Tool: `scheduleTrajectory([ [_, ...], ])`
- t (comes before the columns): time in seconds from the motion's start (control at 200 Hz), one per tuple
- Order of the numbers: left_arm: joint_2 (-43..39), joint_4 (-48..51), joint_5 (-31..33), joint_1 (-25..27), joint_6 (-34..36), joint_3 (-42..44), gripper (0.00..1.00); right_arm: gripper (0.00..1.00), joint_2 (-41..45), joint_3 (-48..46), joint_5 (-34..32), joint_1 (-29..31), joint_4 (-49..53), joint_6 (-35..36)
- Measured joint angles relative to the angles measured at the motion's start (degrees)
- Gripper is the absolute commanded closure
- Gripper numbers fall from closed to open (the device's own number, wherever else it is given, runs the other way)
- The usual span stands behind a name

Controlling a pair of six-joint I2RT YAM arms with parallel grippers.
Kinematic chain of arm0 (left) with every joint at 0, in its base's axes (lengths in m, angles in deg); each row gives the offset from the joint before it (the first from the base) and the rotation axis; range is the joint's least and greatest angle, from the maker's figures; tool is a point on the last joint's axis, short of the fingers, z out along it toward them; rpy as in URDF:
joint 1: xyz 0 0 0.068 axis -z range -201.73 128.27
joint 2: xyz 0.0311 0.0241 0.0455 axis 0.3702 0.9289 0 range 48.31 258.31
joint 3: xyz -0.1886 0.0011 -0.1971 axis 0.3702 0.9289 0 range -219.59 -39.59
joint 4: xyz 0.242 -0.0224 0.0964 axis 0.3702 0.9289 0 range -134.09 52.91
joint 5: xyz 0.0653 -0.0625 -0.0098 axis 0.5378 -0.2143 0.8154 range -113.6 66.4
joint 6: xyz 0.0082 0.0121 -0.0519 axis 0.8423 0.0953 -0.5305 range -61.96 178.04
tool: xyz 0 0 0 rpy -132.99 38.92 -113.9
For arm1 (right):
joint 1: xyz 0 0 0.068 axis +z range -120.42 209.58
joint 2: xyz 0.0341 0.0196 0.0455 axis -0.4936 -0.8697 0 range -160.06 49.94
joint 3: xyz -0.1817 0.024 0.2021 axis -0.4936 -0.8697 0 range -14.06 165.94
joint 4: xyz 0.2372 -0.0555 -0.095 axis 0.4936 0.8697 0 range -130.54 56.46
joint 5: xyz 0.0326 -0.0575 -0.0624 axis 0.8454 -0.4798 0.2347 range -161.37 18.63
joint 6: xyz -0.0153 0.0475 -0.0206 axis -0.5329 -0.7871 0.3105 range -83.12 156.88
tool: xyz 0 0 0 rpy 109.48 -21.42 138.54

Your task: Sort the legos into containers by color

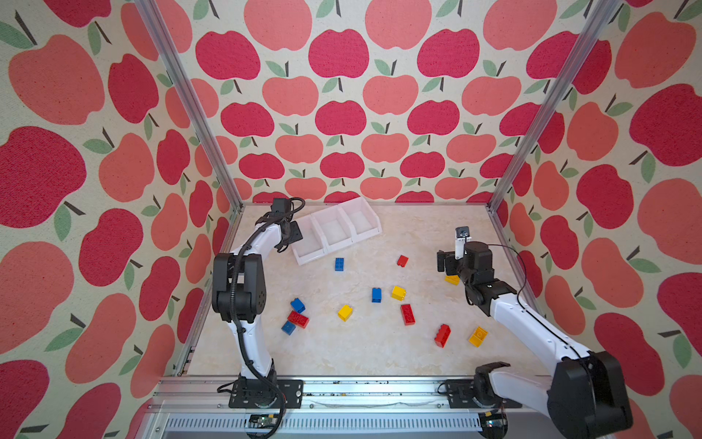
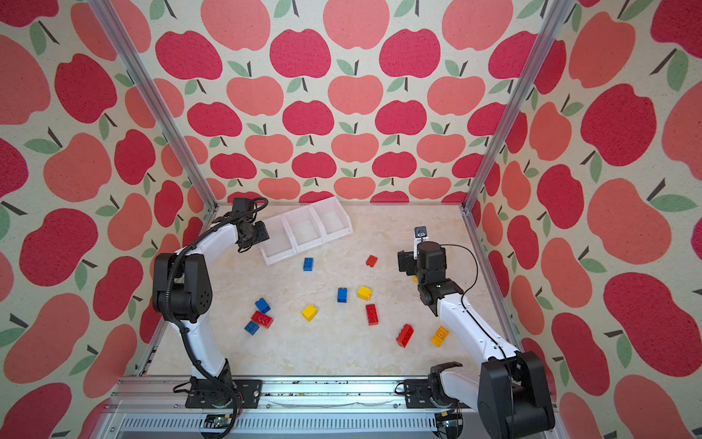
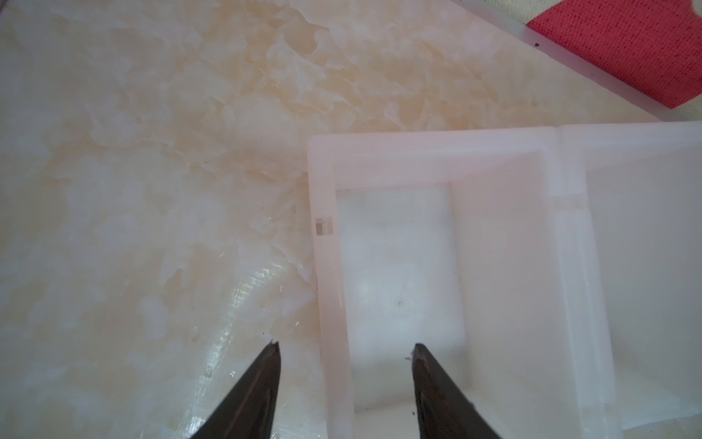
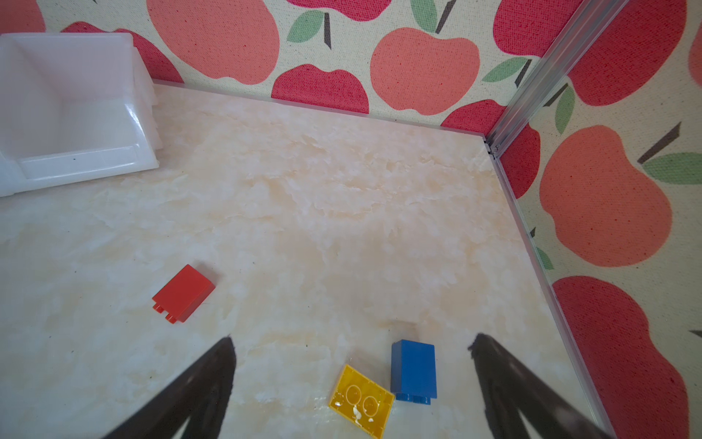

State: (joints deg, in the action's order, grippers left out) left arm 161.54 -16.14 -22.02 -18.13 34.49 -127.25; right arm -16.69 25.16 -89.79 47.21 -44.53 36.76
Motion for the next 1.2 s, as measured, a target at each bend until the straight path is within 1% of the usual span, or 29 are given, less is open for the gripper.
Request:
scheduleTrajectory([
  [0.3, 3.17, 2.73, 0.02, 0.0, -1.14, -1.9, 0.62, 0.01, 0.59, 0.0, -0.15, 0.0, 0.72, 0.0],
  [0.515, 3.28, 3.17, 0.02, 0.0, -0.96, -3.08, 0.78, 0.01, 1.01, -0.02, -0.28, 0.0, 0.74, 0.0],
  [0.76, 3.89, 3.17, 0.02, -0.02, -1.01, -4.15, 0.9, 0.01, 1.77, -0.02, -1.05, 0.0, 0.94, 0.0],
  [0.926, 4.2, 3.87, 0.15, 0.22, -0.55, -4.76, 1.0, 0.01, 2.03, -0.02, -1.14, 0.0, 1.18, 0.0],
  [1.201, 6.88, 4.81, 0.46, 1.01, 2.21, -8.76, 1.0, 0.01, 2.8, -0.02, -1.25, 0.0, 1.68, -0.13],
])
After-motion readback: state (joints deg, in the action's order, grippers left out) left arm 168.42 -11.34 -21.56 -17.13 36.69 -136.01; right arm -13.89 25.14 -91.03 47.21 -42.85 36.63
